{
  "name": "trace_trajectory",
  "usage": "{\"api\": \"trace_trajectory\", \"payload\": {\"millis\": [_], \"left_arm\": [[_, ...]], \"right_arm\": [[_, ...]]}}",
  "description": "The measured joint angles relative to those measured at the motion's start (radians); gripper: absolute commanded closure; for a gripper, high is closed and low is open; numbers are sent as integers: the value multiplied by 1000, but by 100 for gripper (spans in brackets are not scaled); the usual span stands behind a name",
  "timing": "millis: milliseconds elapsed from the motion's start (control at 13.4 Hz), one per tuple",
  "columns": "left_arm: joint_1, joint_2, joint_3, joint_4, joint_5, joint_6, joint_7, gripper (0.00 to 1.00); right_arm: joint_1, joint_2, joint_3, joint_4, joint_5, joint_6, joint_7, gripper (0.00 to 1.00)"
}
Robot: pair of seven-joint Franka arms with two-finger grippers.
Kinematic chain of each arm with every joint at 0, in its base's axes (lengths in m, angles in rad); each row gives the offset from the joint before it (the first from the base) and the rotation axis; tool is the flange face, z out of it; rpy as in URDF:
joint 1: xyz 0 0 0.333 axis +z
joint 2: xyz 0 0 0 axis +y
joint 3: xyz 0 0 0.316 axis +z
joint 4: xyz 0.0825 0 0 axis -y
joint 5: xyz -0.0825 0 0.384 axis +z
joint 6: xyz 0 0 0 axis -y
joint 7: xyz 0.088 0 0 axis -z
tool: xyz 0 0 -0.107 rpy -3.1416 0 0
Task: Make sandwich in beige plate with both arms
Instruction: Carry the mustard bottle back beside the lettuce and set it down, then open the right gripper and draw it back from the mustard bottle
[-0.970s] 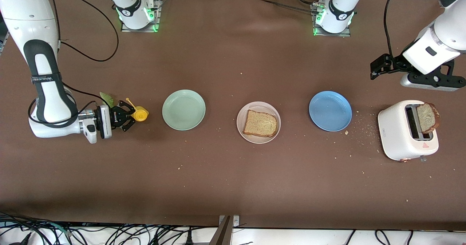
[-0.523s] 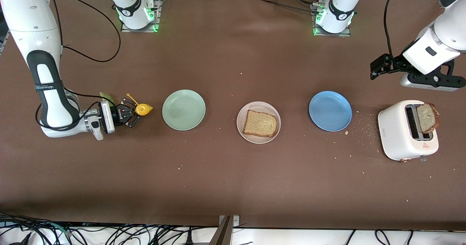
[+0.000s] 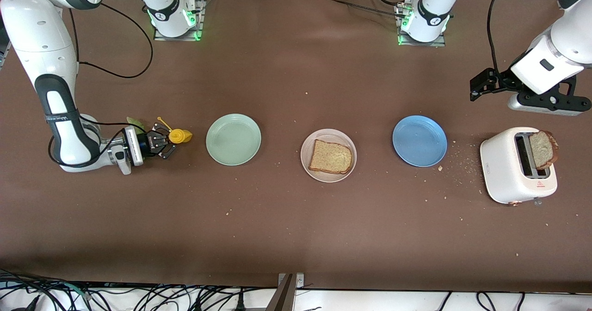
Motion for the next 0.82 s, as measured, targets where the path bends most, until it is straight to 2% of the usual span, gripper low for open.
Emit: {"api": "trace_trajectory", "payload": {"millis": [149,224,299,523,672,821], "left_arm": [[0,0,0,0,0,0,0,0],[0,0,0,0,0,0,0,0],[0,0,0,0,0,0,0,0],[0,0,0,0,0,0,0,0],[0,0,0,0,0,0,0,0],[0,0,0,0,0,0,0,0]], "right_arm": [[-2,3,0,0,0,-2,-1,43],[-2,3,0,0,1,-4,-1,31],[-2,3,0,0,1,-7,-1,25],[-5,3,0,0,2,-9,0,20],[-7,3,-1,0,2,-9,9,6],[-12,3,-16,0,1,-9,46,2]]}}
